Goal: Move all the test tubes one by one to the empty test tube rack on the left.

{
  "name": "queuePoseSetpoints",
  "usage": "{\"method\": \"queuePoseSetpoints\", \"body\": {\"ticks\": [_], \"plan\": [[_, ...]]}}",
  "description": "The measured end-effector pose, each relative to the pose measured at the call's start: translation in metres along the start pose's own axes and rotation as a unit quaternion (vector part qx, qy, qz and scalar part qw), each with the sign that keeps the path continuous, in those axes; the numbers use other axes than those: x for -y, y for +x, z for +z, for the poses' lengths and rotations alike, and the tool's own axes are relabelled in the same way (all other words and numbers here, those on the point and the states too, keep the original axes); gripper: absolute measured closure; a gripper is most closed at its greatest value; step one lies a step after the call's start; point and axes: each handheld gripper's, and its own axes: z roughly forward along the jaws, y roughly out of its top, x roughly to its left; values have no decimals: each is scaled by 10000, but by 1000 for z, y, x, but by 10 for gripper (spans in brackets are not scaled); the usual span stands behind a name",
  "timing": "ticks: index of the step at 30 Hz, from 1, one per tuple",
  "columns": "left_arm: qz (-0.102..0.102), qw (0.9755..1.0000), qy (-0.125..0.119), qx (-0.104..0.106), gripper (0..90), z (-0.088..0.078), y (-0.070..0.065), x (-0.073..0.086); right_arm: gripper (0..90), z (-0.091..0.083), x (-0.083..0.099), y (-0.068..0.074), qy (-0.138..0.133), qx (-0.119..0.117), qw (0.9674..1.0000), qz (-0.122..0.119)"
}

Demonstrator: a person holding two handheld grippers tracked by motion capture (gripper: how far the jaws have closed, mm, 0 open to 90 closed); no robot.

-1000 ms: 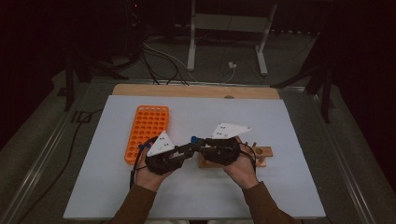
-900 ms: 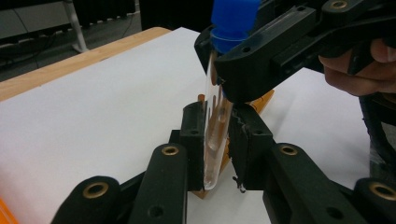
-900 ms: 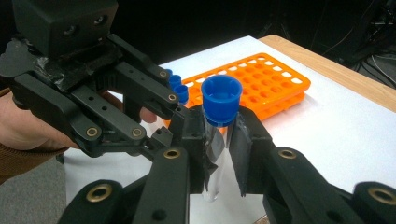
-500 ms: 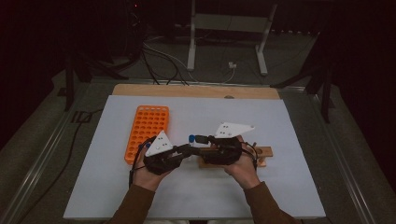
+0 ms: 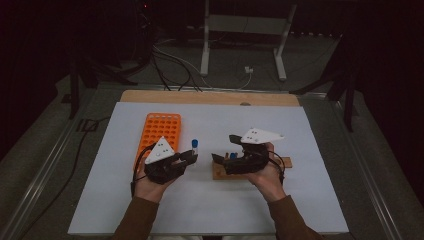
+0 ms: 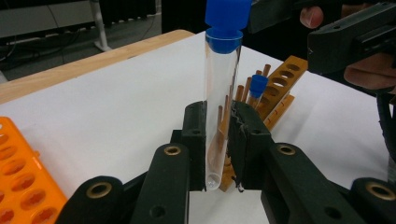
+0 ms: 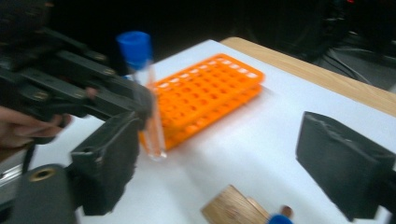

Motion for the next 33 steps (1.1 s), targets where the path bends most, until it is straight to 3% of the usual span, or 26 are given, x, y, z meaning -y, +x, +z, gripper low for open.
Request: {"method": "queuePoseSetpoints", "body": {"ticks": [7,21,33], "plan": [[-80,9999,-63,-84,781,-9,7,2,0,-7,8,-11,-25,126,9998,138],[-263,9986,-309,-334,780,-40,28,6,0,-23,23,-25,-69,292,9993,230],[-317,9951,-494,-795,780,-67,42,11,0,-30,29,-32,-111,334,9988,339]]}}
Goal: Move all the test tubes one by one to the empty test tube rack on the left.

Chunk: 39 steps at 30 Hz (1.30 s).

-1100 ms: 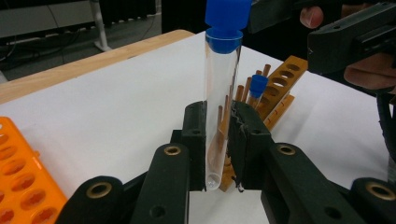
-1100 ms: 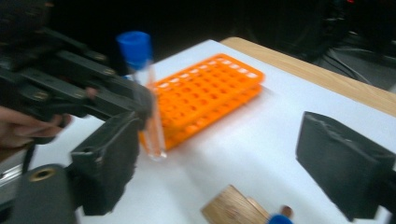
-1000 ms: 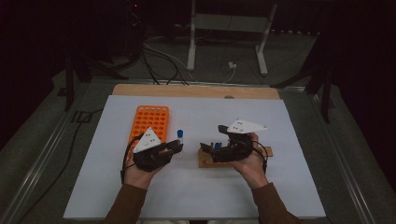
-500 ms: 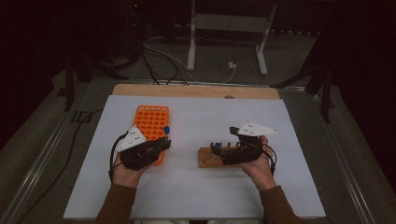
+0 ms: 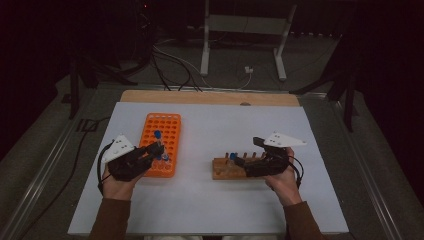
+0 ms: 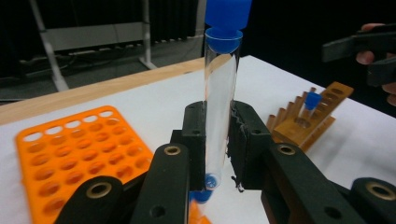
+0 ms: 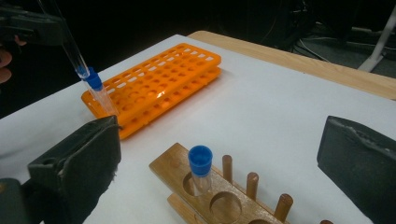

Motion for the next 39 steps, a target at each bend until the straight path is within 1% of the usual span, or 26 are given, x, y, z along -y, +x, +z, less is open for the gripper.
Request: {"method": "queuePoseSetpoints", "body": {"ticks": [6,11,17,19,24,28,32,39], "plan": [[-70,9998,-98,-173,780,-14,10,1,0,0,1,-1,0,-14,10000,26],[-116,9994,-133,-294,780,-24,17,2,0,-2,2,-3,3,8,10000,45],[-136,9989,-63,-453,780,-28,23,10,0,-5,5,-6,-3,42,10000,86],[-145,9985,-48,-519,780,-28,25,13,0,-6,6,-7,-5,59,9999,96],[-59,9977,25,-678,780,-25,28,22,0,-8,9,-10,-7,75,9999,124],[-57,9972,109,-737,780,-21,30,32,0,-10,11,-12,-16,99,9998,144],[-95,9971,205,-732,779,-16,32,41,0,-11,12,-13,-24,103,9998,157],[-30,9966,379,-733,779,-9,33,51,0,-10,15,-13,-36,74,9998,181]]}}
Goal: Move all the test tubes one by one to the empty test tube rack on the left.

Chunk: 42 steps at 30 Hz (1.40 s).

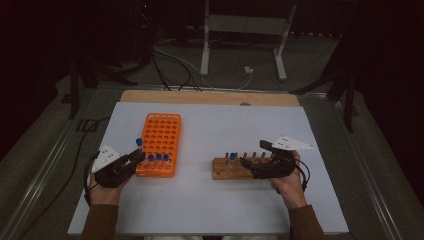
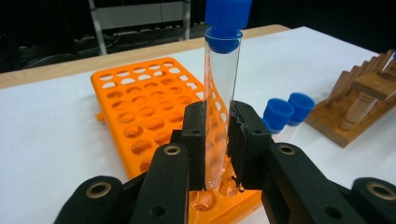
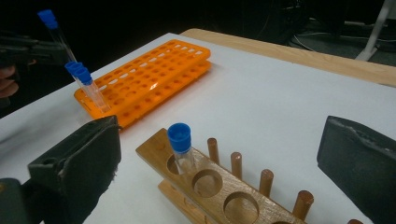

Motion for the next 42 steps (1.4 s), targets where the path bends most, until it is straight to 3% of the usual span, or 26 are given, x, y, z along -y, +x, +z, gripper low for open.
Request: {"method": "queuePoseSetpoints", "body": {"ticks": [13,22,42], "plan": [[-67,9994,340,-39,779,9,1,16,0,1,1,1,6,-25,10000,-8],[-47,9974,720,-86,780,15,0,23,0,2,2,2,6,-60,10000,-19],[208,9946,1005,-162,780,19,-4,27,0,4,4,3,50,-92,9999,-34]]}}
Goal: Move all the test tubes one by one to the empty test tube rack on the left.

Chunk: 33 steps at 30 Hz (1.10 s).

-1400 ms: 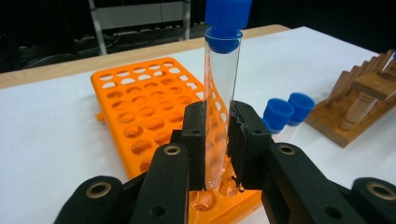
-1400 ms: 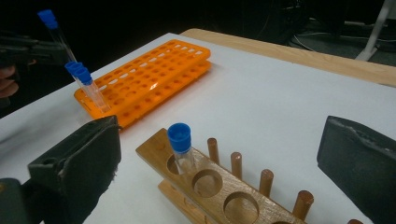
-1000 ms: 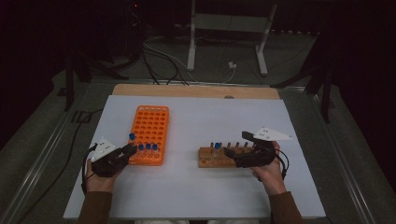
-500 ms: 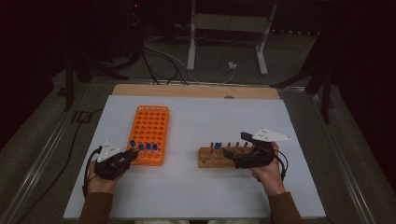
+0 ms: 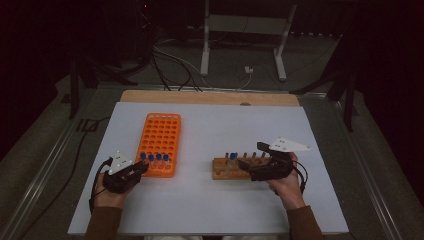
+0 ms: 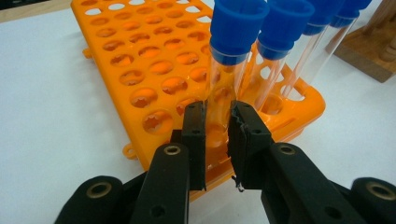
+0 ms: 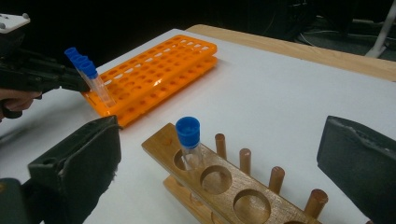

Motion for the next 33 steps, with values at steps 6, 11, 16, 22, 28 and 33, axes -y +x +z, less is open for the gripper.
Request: {"method": "queuePoseSetpoints", "body": {"ticks": [6,11,16,22,28,33], "plan": [[7,10000,8,3,780,0,0,0,0,0,0,0,0,-7,10000,-2],[-9,10000,5,18,780,0,0,1,0,1,0,0,9,-1,10000,-14],[-29,10000,4,-3,779,1,0,1,0,2,1,0,62,47,10000,-46],[-135,9999,-4,41,773,1,0,1,0,8,4,1,169,22,9998,-61],[-328,9992,-96,201,664,-1,4,3,0,12,5,2,257,31,9996,-119],[-506,9978,-337,253,516,-7,8,2,64,18,9,4,429,28,9988,-235]]}}
